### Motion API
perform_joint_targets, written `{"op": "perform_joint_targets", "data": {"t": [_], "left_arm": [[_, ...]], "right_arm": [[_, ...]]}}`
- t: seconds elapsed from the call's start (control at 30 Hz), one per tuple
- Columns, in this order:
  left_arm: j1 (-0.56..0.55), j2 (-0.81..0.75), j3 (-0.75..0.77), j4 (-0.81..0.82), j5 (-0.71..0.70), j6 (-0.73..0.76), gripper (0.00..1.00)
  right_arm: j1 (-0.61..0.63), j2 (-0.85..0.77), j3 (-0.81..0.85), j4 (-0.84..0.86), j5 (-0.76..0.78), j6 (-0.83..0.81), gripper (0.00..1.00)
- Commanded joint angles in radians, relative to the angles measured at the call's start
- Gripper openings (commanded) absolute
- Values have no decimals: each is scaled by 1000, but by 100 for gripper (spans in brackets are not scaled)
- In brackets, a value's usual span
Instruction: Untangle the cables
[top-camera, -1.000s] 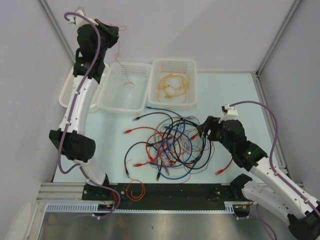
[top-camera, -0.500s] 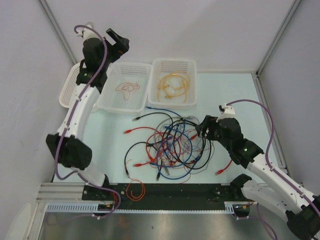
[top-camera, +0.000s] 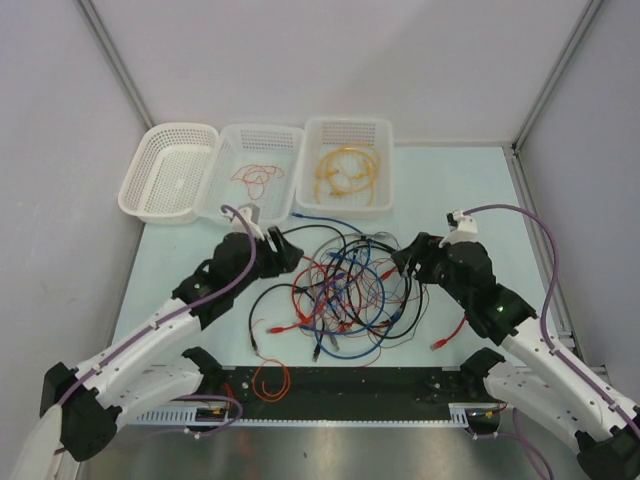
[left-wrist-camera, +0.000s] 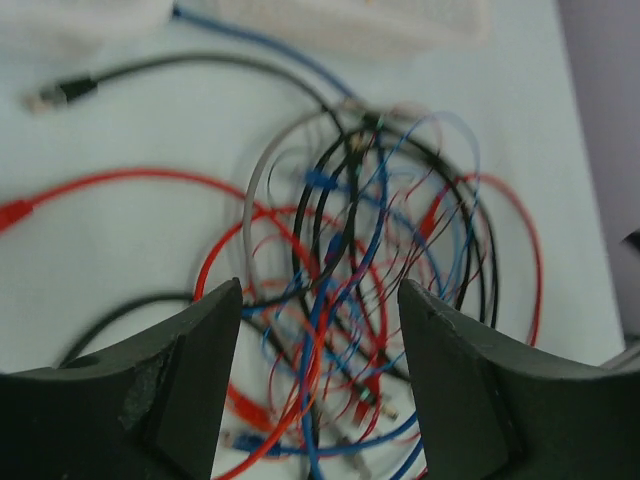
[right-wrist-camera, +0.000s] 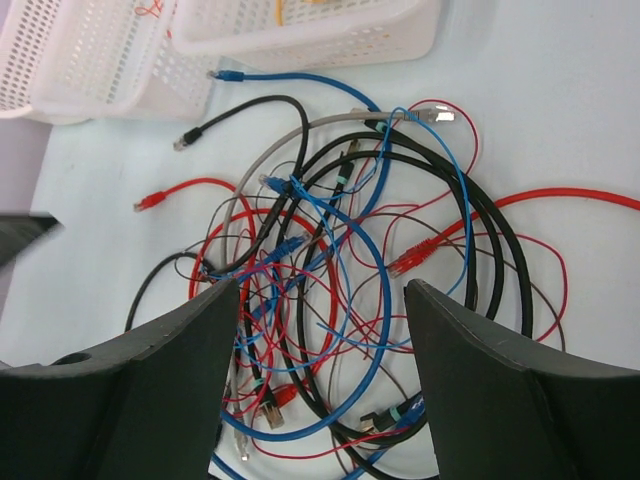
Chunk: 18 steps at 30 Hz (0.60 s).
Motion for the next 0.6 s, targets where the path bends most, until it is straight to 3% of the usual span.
{"op": "perform_joint_targets", "data": {"t": [0.0,0.13,0.23,0.37,0.57], "left_arm": [[-90,-55,-74,-39,-35,-31,69],[-93,-11,-103,-76,-66,-44,78],[-79,64,-80,-122,-83,-62,82],[-77,213,-59,-143,-43,-45,79],[-79,215,-164,-74,28,-84,74]], "right_arm": [[6,-44,1,-2,26,38,72],[-20,2,3,-170,163,130,74],[-72,40,1,-212,79,176,74],[-69,13,-3,-201,54,196,73],[-61,-61,-26,-216,75,181,73]]}}
